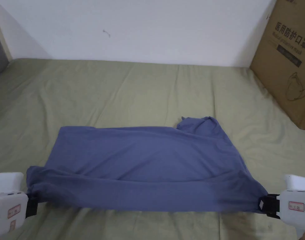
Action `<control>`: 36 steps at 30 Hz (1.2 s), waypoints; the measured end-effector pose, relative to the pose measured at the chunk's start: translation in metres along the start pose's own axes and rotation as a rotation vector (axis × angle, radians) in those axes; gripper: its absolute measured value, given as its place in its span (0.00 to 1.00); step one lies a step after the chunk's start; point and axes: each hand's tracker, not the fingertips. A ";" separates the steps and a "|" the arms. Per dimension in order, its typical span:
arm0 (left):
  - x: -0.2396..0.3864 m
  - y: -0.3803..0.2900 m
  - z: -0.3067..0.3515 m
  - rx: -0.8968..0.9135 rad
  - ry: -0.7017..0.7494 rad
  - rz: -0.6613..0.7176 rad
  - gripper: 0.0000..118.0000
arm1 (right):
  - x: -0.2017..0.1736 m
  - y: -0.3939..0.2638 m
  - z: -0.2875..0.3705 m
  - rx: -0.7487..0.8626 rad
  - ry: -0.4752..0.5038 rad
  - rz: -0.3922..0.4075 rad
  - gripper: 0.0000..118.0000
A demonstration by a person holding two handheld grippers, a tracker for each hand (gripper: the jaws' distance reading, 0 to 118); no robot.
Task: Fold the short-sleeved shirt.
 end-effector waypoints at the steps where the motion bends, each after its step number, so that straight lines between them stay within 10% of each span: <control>1: -0.001 -0.003 0.005 0.002 0.005 -0.013 0.05 | 0.002 -0.005 0.004 0.002 0.005 0.001 0.08; 19: -0.023 -0.077 0.011 -0.120 0.056 -0.094 0.06 | 0.013 -0.087 0.000 -0.127 0.029 -0.084 0.09; 21: -0.021 -0.076 0.012 -0.122 0.071 -0.091 0.22 | 0.008 -0.085 0.003 -0.123 -0.034 -0.028 0.30; 23: -0.022 -0.074 0.016 -0.124 0.116 -0.079 0.66 | 0.002 -0.082 0.006 -0.120 -0.114 0.057 0.51; 25: -0.026 -0.072 0.023 -0.121 0.076 -0.025 0.88 | -0.002 -0.078 0.009 -0.115 -0.124 0.102 0.53; 29: -0.019 -0.059 0.045 -0.071 0.014 0.032 0.82 | -0.014 -0.066 0.022 -0.057 -0.066 0.104 0.53; 31: -0.012 -0.049 0.055 -0.017 -0.018 0.039 0.63 | -0.024 -0.057 0.026 -0.013 -0.013 0.101 0.52; 34: 0.000 -0.033 0.061 0.037 -0.072 0.041 0.03 | -0.039 -0.044 0.026 0.041 0.028 0.113 0.02; 36: 0.009 -0.027 0.055 0.036 -0.070 0.024 0.00 | -0.050 -0.038 0.019 0.054 0.025 0.116 0.00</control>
